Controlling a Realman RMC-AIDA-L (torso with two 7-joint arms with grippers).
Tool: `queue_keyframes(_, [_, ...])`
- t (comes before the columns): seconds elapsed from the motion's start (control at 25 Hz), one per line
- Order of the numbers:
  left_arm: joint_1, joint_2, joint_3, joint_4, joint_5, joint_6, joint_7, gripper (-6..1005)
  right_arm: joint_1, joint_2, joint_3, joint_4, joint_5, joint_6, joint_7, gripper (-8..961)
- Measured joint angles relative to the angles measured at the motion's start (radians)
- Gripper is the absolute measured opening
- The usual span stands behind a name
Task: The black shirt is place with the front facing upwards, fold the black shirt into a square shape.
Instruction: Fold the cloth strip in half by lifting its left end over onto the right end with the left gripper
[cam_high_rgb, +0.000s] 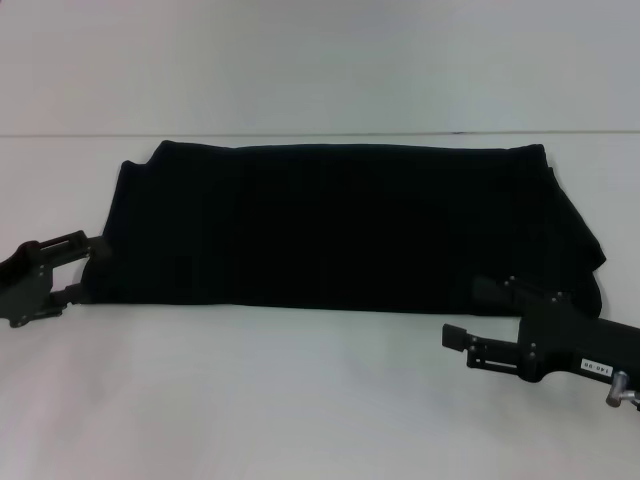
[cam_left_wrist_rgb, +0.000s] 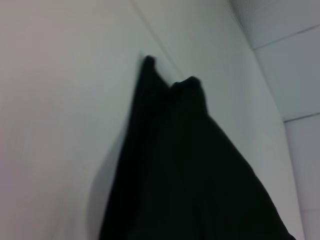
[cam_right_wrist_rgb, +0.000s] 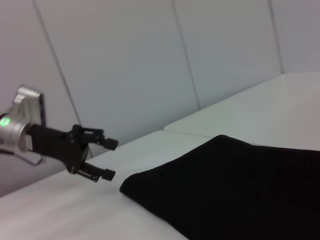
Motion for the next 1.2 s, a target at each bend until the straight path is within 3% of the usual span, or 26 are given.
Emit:
queue_keyframes(0.44, [-0.001,-0.001,-0.026,-0.027,0.043,-0.046,-0.149,866,-0.009,0.006,-0.006,-0.006,-0.026,0.004,-0.028,946])
queue_keyframes(1.2, [-0.014,-0.018,-0.027,-0.082,0.039,-0.176,-0.194,836,-0.011,0.009,-0.008,-0.006,-0.027,0.012,-0.022,946])
